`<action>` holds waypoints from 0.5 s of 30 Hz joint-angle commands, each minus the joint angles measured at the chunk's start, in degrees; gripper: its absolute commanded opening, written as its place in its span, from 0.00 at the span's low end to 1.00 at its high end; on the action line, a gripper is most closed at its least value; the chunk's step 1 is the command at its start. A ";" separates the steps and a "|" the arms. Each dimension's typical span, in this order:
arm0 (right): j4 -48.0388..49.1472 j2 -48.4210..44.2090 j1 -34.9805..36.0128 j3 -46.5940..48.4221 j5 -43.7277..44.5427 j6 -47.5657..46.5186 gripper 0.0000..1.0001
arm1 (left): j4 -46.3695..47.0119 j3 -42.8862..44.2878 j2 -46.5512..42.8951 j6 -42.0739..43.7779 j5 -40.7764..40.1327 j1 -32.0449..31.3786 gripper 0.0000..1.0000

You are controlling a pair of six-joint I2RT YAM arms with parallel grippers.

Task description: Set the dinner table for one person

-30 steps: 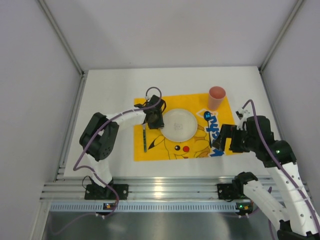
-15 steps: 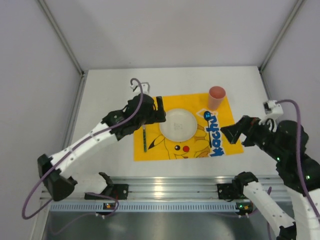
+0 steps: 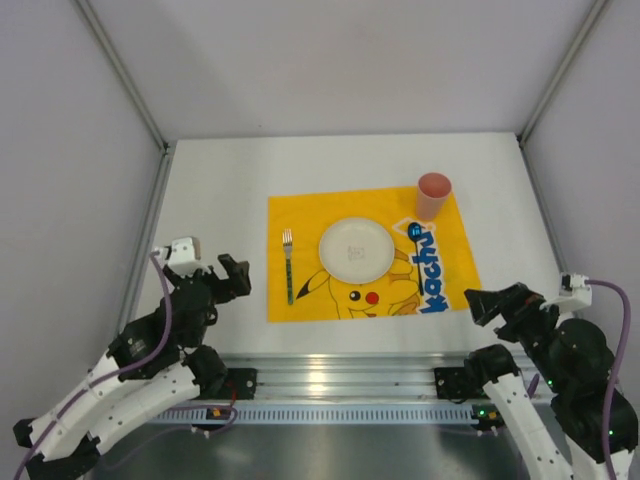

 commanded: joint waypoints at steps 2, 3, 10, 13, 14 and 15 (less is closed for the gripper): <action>-1.80 2.60 -0.63 -1.56 2.28 2.66 1.00 | 5.13 -0.43 -3.29 8.45 -7.82 -0.12 0.95; -1.88 2.78 -0.72 -2.34 1.93 2.74 1.00 | 5.74 -0.35 -2.34 9.25 -7.47 -0.04 0.95; -1.97 2.34 -0.63 -5.16 0.17 4.68 1.00 | 6.18 0.36 2.16 9.34 -7.03 -0.04 0.95; -1.36 2.26 -0.54 -5.69 -0.62 4.77 1.00 | 6.89 -0.25 1.37 10.31 -7.29 -0.13 0.96; -1.10 2.43 -0.63 -5.95 -1.50 4.77 1.00 | 7.50 -0.43 1.02 11.00 -7.47 -0.04 0.96; -0.57 2.34 -0.63 -6.48 -2.11 4.68 1.00 | 8.20 -0.69 0.14 11.71 -7.29 -0.04 0.96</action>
